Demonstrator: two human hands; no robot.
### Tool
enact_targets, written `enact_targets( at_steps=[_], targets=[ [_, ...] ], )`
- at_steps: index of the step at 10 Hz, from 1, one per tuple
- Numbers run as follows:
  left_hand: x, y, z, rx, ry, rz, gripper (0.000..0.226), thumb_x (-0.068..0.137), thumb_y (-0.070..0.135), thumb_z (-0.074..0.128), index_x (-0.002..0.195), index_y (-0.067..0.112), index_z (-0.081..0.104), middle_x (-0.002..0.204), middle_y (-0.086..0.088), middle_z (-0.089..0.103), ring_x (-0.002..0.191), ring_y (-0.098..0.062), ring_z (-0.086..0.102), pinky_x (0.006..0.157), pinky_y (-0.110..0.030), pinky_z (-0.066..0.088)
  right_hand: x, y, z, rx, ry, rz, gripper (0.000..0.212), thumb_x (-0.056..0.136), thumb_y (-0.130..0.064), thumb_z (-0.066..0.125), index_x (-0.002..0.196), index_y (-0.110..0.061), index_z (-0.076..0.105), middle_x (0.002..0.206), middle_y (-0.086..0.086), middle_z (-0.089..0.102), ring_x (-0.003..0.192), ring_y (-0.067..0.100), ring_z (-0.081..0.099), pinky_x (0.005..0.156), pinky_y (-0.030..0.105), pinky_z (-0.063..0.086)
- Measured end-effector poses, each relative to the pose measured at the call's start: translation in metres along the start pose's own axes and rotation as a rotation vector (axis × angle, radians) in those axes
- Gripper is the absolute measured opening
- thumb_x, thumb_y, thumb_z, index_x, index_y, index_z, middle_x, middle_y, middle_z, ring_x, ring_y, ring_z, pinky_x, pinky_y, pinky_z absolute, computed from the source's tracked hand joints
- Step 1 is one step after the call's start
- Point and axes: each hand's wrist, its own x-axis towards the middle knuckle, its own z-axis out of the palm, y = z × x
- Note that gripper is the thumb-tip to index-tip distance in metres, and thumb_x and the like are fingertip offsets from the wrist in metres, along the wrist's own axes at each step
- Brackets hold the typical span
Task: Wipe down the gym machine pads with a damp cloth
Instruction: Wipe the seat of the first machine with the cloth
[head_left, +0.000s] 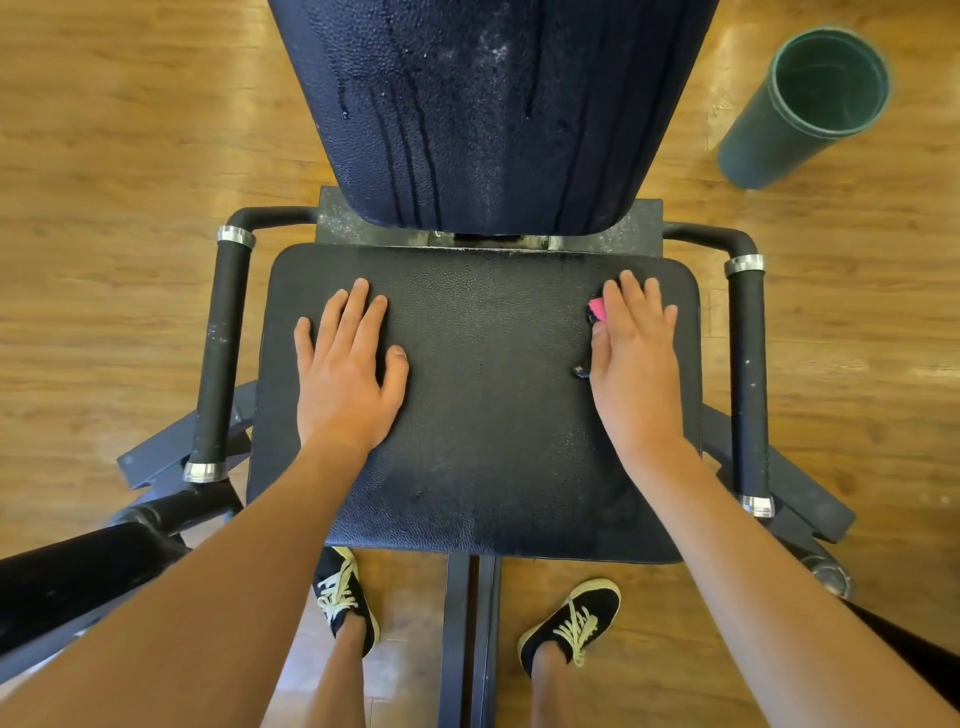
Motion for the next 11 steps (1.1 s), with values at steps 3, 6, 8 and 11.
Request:
enact_targets(
  at_steps=[3,6,8,11],
  targets=[
    [0.0,0.001,-0.001,0.006,0.0,0.002,0.055,0.102,0.038,0.037,0.152,0.016,0.044,0.168,-0.002,0.028,0.156,-0.022,0.018,0.126,-0.054,0.007,0.03,-0.004,-0.001,-0.038,0.036,0.002,0.044,0.107,-0.007,0.043,0.15,0.0,0.044,0.162,0.018,0.035,0.155,0.039,0.017,0.126,0.051,0.006],
    [0.0,0.001,-0.001,0.002,0.01,0.009,0.055,0.103,0.038,0.037,0.152,0.016,0.044,0.167,-0.002,0.028,0.156,-0.022,0.018,0.126,-0.054,0.007,0.005,-0.001,0.002,0.009,0.032,0.037,0.046,0.109,-0.01,0.04,0.154,-0.003,0.039,0.165,0.015,0.03,0.157,0.035,0.014,0.127,0.046,0.003],
    [0.0,0.001,0.002,-0.003,0.015,0.008,0.055,0.102,0.039,0.037,0.152,0.016,0.044,0.167,-0.001,0.028,0.156,-0.022,0.018,0.126,-0.054,0.006,-0.035,0.002,0.003,0.011,0.004,0.04,0.046,0.107,-0.008,0.043,0.153,-0.002,0.042,0.164,0.015,0.033,0.156,0.036,0.016,0.126,0.046,0.004],
    [0.0,-0.001,0.003,0.0,0.02,0.013,0.055,0.102,0.039,0.036,0.152,0.016,0.044,0.167,-0.001,0.028,0.156,-0.021,0.018,0.126,-0.055,0.007,0.002,-0.004,0.004,-0.026,0.035,0.032,0.043,0.107,-0.007,0.043,0.149,-0.002,0.046,0.162,0.016,0.036,0.155,0.038,0.019,0.126,0.051,0.008]
  ],
)
